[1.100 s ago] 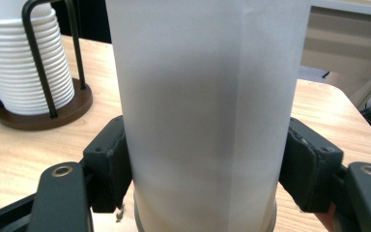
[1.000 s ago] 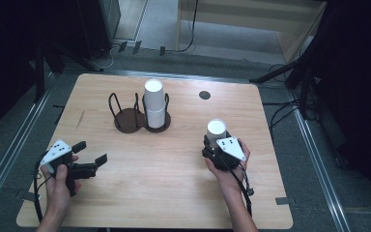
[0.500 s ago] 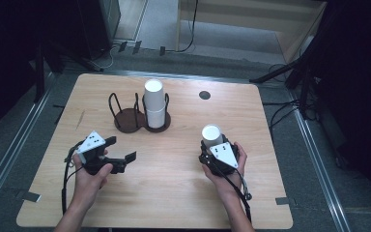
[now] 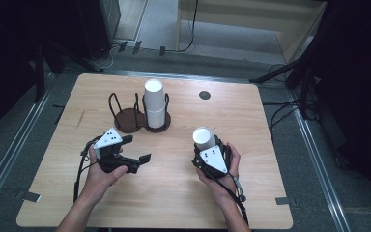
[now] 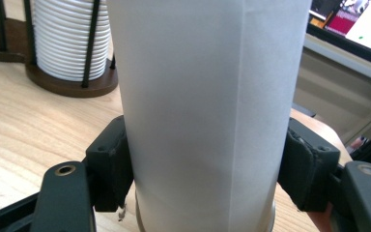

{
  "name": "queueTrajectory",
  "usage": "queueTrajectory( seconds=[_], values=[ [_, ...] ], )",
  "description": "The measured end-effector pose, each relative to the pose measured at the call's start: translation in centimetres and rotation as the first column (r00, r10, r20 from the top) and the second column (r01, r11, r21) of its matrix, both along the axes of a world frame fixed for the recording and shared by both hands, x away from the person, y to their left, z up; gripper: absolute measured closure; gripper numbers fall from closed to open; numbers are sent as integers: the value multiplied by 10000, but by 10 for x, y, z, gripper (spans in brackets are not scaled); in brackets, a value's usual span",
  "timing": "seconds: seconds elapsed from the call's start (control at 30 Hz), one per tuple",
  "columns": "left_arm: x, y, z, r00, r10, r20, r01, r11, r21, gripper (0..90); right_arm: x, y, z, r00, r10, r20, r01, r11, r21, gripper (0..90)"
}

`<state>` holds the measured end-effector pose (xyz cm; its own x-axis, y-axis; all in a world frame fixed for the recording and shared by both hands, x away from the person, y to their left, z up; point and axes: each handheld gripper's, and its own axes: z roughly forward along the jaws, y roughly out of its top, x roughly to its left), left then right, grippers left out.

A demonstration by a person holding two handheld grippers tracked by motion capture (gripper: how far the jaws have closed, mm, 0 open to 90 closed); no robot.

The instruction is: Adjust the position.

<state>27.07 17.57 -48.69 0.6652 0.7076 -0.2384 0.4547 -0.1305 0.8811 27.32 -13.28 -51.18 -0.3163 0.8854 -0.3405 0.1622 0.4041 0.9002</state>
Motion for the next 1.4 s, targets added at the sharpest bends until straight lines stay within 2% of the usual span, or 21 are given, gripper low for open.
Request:
queueTrajectory(
  seconds=[0.17,0.27,0.33,0.5,0.53,0.6,0.63,0.77,0.83,0.87,0.93,1.0,1.17,1.2,1.23,1.3,1.4],
  values=[
    [-3,-11,0,9994,-331,-90,331,9995,0,0,-5,8,-1,9993,288,231,-279,9989,-387,305],
    [-4,-16,1,9988,-490,-62,490,9988,-33,0,-8,15,-4,9978,531,400,-495,9950,-870,306],
    [-4,-18,1,9983,-587,-42,587,9983,12,0,-10,20,-7,9964,686,491,-620,9901,-1261,306],
    [-5,-23,0,9977,-680,-76,682,9974,212,0,-13,28,-11,9937,958,576,-848,9818,-1698,307],
    [-5,-26,0,9969,-780,-101,781,9968,154,0,-15,32,-12,9911,1157,658,-1007,9750,-1982,307],
    [-5,-27,0,9968,-799,-74,800,9967,151,0,-16,33,-13,9902,1209,693,-1043,9728,-2068,307],
    [-6,-29,0,9962,-864,-86,865,9961,146,0,-18,36,-15,9874,1372,790,-1155,9656,-2330,307],
    [-6,-31,0,9956,-929,-92,931,9955,191,0,-20,40,-16,9854,1502,805,-1255,9591,-2538,306],
    [-8,-35,0,9945,-1045,-77,1046,9942,250,0,-23,43,-18,9799,1738,984,-1380,9455,-2949,307],
    [-8,-35,0,9945,-1045,-77,1046,9942,250,14,-23,43,-18,9799,1738,984,-1380,9455,-2949,307],
    [-9,-37,1,9935,-1137,-67,1138,9934,165,26,-25,47,-20,9741,1970,1113,-1505,9314,-3315,307],
    [-10,-38,2,9922,-1248,-44,1248,9920,194,35,-27,50,-21,9713,2079,1156,-1570,9253,-3451,307],
    [-12,-44,2,9884,-1515,22,1514,9878,356,65,-30,55,-23,9612,2428,1308,-1735,9010,-3977,307],
    [-12,-44,2,9884,-1515,22,1514,9878,356,66,-30,55,-23,9612,2428,1308,-1735,9010,-3977,307],
    [-13,-45,2,9878,-1555,54,1551,9869,452,72,-32,57,-25,9575,2559,1333,-1797,8903,-4185,307],
    [-14,-47,2,9863,-1647,120,1638,9851,517,89,-33,58,-26,9563,2608,1320,-1839,8877,-4220,307],
    [-15,-49,3,9851,-1709,205,1696,9840,539,132,-36,62,-27,9467,2907,1387,-2042,8747,-4395,307]
  ],
)
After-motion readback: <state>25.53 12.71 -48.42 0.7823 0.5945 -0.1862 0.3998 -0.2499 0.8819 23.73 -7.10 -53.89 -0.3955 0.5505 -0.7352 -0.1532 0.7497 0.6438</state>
